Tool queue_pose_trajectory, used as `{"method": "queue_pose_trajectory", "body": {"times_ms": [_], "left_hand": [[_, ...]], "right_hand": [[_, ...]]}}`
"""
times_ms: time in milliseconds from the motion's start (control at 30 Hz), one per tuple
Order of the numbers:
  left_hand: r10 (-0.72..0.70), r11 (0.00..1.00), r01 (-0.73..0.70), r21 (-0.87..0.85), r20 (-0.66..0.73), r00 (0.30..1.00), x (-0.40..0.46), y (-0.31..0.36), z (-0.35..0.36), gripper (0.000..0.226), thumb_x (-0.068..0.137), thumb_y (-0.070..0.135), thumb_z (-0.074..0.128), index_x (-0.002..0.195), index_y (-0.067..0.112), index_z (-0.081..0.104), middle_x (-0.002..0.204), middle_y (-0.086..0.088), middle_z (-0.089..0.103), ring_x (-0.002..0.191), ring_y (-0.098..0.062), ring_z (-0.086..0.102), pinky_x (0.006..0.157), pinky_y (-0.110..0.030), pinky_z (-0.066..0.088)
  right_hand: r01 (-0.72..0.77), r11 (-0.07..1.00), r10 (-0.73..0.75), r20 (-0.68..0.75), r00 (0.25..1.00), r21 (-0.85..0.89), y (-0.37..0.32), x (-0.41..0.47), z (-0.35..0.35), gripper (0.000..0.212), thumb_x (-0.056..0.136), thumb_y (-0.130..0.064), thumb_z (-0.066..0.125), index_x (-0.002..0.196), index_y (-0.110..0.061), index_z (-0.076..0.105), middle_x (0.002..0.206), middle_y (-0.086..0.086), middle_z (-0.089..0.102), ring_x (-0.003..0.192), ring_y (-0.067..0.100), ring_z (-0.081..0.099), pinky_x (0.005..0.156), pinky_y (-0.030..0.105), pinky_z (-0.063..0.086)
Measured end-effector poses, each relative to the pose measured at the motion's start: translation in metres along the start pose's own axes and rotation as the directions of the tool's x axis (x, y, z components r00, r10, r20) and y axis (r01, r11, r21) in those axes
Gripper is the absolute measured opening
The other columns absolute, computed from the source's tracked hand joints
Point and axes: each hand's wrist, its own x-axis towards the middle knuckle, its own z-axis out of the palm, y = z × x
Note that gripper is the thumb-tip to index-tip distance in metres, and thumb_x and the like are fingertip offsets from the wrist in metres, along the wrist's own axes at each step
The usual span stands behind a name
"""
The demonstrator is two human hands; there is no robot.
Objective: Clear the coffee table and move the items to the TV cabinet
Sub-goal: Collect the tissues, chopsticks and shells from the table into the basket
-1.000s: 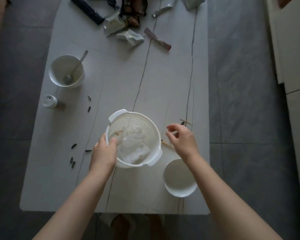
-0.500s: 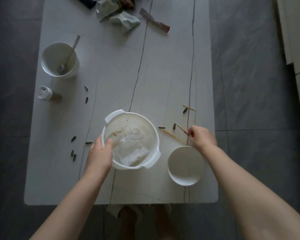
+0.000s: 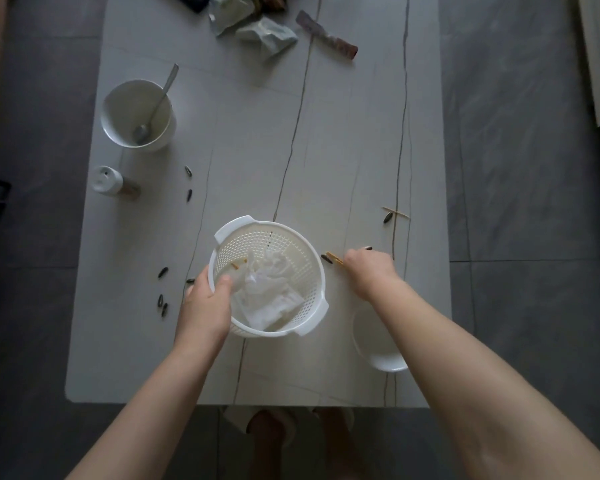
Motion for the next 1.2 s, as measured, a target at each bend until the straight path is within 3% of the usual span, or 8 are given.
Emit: {"method": "queue_pose_trajectory", "body": {"times_ms": [300,467,600,700,800,900,1067,1200], "left_hand": [[0.003,0.999,-0.002,0.032,-0.043,0.999,0.004,0.003,-0.008,0.038,0.093,0.038,0.038,0.130,0.031,0.046,0.122,-0.006,0.055,0.108,-0.029,0.055,0.093,-0.053,0.048],[0.005,0.998,-0.002,0.064,-0.046,0.999,0.003,0.008,-0.008,0.040,0.093,0.037,0.037,0.131,0.027,0.047,0.124,-0.009,0.054,0.108,-0.031,0.055,0.093,-0.052,0.048],[-0.001,0.994,0.008,0.108,-0.064,0.998,-0.005,0.011,-0.009,0.041,0.096,0.037,0.036,0.132,0.023,0.046,0.126,-0.011,0.053,0.110,-0.031,0.052,0.095,-0.045,0.045],[0.000,0.995,0.005,0.102,-0.057,0.998,-0.008,0.012,-0.010,0.040,0.097,0.037,0.036,0.132,0.022,0.047,0.127,-0.012,0.053,0.111,-0.033,0.053,0.096,-0.045,0.045],[0.008,0.999,-0.007,0.047,-0.028,1.000,-0.010,0.012,-0.012,0.040,0.096,0.038,0.037,0.133,0.023,0.046,0.124,-0.014,0.055,0.109,-0.034,0.055,0.094,-0.051,0.048],[0.015,1.000,-0.015,-0.002,0.006,1.000,-0.010,0.009,-0.017,0.038,0.097,0.038,0.038,0.132,0.027,0.046,0.122,-0.013,0.056,0.109,-0.033,0.057,0.095,-0.054,0.048],[-0.021,1.000,0.021,0.012,-0.001,1.000,-0.005,0.000,-0.031,0.039,0.096,0.038,0.037,0.130,0.021,0.046,0.120,-0.014,0.057,0.108,-0.035,0.057,0.094,-0.055,0.048],[-0.035,0.998,0.037,0.047,-0.028,0.999,-0.004,-0.003,-0.033,0.040,0.097,0.039,0.035,0.132,0.021,0.045,0.121,-0.013,0.056,0.106,-0.035,0.056,0.092,-0.053,0.049]], "right_hand": [[0.008,0.999,-0.008,-0.016,1.000,-0.034,-0.008,0.002,-0.004,0.033,0.088,0.005,0.040,0.120,-0.002,0.047,0.119,0.014,0.057,0.106,0.033,0.058,0.069,0.036,0.043],[0.038,0.999,-0.035,-0.174,0.984,0.015,-0.020,-0.022,-0.044,0.023,0.089,0.003,0.043,0.112,-0.004,0.045,0.107,0.013,0.057,0.089,0.033,0.065,0.062,0.035,0.042],[0.224,0.959,-0.275,-0.377,0.885,-0.173,-0.046,-0.057,-0.091,0.029,0.083,0.008,0.043,0.109,-0.004,0.046,0.100,0.012,0.054,0.080,0.030,0.065,0.051,0.029,0.032],[0.415,0.841,-0.506,-0.236,0.829,-0.346,-0.082,-0.073,-0.098,0.026,0.087,0.003,0.038,0.108,-0.006,0.051,0.095,0.011,0.054,0.088,0.027,0.062,0.052,0.022,0.026],[0.521,0.768,-0.605,-0.155,0.781,-0.372,-0.116,-0.076,-0.088,0.027,0.095,-0.008,0.035,0.111,-0.008,0.056,0.082,0.008,0.053,0.101,0.031,0.061,0.064,0.023,0.042],[0.560,0.664,-0.696,-0.135,0.705,-0.496,-0.129,-0.086,-0.080,0.035,0.094,-0.007,0.037,0.125,-0.003,0.051,0.108,0.013,0.062,0.098,0.031,0.063,0.086,0.044,0.051],[0.532,0.726,-0.686,-0.400,0.609,-0.436,-0.097,-0.083,-0.085,0.012,0.057,-0.016,0.070,0.068,-0.021,0.067,0.065,-0.002,0.063,0.049,0.012,0.058,0.040,0.020,0.040],[0.496,0.853,-0.506,-0.489,0.711,-0.161,-0.049,-0.063,-0.094,0.010,0.072,-0.009,0.072,0.075,-0.009,0.062,0.068,0.007,0.058,0.052,0.026,0.058,0.040,0.025,0.035]]}}
